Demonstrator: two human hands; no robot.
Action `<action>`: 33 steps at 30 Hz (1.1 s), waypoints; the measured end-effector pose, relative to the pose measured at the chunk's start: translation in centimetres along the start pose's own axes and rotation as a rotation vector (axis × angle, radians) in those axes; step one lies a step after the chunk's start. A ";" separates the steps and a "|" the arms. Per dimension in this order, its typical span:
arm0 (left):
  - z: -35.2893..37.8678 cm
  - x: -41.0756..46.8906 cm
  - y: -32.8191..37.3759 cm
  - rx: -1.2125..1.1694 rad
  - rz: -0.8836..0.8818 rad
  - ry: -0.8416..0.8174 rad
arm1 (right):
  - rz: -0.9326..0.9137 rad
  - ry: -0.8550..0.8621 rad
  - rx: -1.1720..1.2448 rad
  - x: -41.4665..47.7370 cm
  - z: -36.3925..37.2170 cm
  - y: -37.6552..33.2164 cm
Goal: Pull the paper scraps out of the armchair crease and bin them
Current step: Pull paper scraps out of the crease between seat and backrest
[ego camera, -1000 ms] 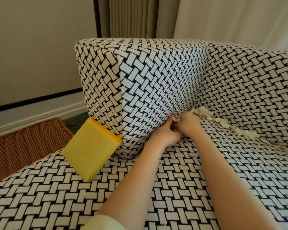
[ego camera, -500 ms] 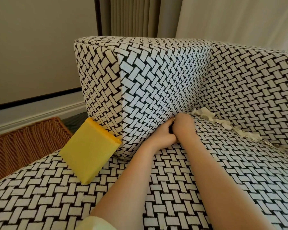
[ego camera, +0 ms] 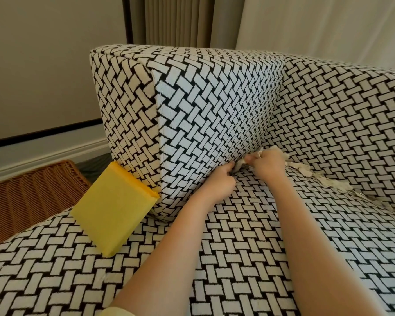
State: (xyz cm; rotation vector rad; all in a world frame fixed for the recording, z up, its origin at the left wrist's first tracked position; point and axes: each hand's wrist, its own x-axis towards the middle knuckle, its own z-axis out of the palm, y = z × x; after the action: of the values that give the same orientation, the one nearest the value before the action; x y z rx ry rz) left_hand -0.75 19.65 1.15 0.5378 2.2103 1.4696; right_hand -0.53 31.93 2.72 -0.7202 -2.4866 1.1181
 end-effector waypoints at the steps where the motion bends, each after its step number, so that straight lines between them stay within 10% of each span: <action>1: 0.2 0.1 -0.1 0.036 0.009 0.001 | 0.001 0.006 0.004 0.0 -0.3 0.0; 11: 2.4 1.2 0.2 0.625 0.135 0.367 | -0.018 0.103 0.037 0.3 -0.3 0.1; 17: 2.7 2.3 0.2 0.550 0.247 0.470 | 0.017 0.202 0.197 1.1 -0.2 0.9; 33: 2.4 1.6 0.4 0.729 0.157 0.368 | 0.257 0.071 0.592 2.4 0.5 0.4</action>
State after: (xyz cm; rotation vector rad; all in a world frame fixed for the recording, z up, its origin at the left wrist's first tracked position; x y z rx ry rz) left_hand -0.72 22.53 0.48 0.7154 3.0624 0.8256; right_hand -2.67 33.20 2.29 -0.8808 -1.8774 1.7704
